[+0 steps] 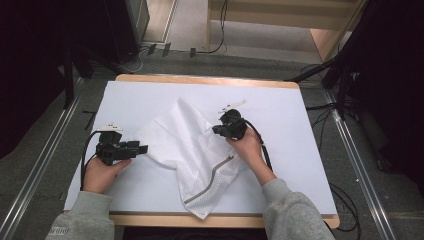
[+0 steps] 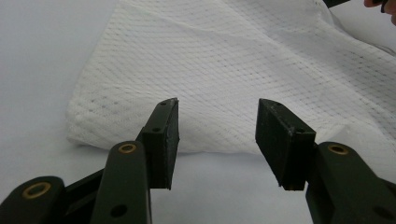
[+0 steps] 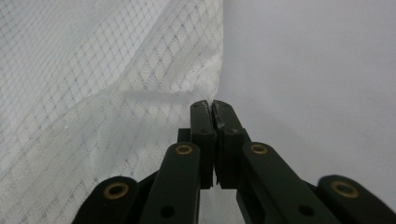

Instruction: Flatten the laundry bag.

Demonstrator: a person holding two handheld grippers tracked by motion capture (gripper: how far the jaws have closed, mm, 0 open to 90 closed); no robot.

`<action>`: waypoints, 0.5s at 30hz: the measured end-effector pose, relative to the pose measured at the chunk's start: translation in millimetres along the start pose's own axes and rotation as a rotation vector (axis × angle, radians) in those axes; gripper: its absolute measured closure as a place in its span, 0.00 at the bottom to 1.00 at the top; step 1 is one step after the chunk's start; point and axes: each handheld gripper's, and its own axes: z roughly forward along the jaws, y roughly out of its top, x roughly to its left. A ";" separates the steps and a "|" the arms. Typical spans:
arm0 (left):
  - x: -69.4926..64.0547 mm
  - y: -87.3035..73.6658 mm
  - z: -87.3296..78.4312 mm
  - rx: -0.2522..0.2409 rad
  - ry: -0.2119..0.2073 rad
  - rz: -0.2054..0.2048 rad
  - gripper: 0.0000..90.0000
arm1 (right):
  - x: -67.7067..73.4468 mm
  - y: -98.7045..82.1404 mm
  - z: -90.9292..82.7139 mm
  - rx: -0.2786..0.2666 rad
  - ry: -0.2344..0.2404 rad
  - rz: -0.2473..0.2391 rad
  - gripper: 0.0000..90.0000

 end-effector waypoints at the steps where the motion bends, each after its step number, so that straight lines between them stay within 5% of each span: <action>1: 0.2 0.0 -0.2 0.000 0.001 -0.001 0.56 | -5.4 0.6 -6.2 -0.020 -0.016 0.017 1.00; 6: -0.7 1.0 1.2 0.001 -0.002 -0.001 0.56 | -25.3 -3.9 -24.9 -0.074 -0.062 0.064 1.00; 15: -6.6 8.4 11.3 0.012 -0.027 0.024 0.56 | -63.3 -27.1 -43.9 -0.077 -0.165 0.165 1.00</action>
